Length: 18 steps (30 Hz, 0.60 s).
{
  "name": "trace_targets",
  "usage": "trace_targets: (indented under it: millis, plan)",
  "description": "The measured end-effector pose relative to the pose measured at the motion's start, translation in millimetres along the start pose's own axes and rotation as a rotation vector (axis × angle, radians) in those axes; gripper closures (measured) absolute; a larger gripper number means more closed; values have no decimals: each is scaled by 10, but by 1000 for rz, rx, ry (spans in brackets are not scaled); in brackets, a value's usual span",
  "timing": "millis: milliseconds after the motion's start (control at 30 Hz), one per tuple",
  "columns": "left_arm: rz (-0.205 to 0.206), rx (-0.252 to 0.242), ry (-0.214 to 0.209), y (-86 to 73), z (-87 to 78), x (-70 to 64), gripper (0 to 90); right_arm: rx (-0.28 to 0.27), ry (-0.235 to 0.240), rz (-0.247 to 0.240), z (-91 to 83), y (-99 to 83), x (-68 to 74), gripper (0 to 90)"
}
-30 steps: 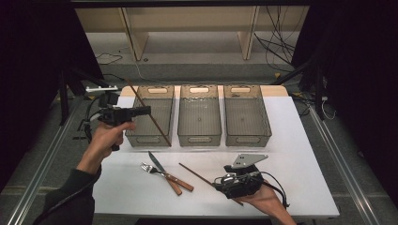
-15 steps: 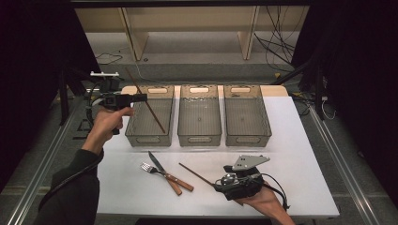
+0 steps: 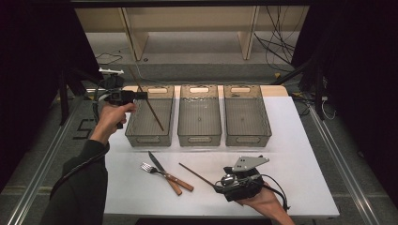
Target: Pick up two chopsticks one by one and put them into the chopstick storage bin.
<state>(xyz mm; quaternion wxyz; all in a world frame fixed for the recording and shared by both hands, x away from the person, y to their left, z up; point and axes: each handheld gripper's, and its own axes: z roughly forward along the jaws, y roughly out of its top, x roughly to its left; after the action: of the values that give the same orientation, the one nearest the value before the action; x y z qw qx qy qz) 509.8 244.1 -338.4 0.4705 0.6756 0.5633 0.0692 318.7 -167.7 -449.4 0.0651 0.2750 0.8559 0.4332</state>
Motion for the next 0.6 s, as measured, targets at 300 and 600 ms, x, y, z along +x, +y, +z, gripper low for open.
trace_targets:
  millis: [300, 600]
  plan:
    - [-4, 51, 10, -80, 149, 58, 843, -9, -3, 1, -12, -3, -2, 257]
    - [-9, 94, -5, -148, 266, 42, 842, -12, 1, 5, -8, -3, 5, 256]
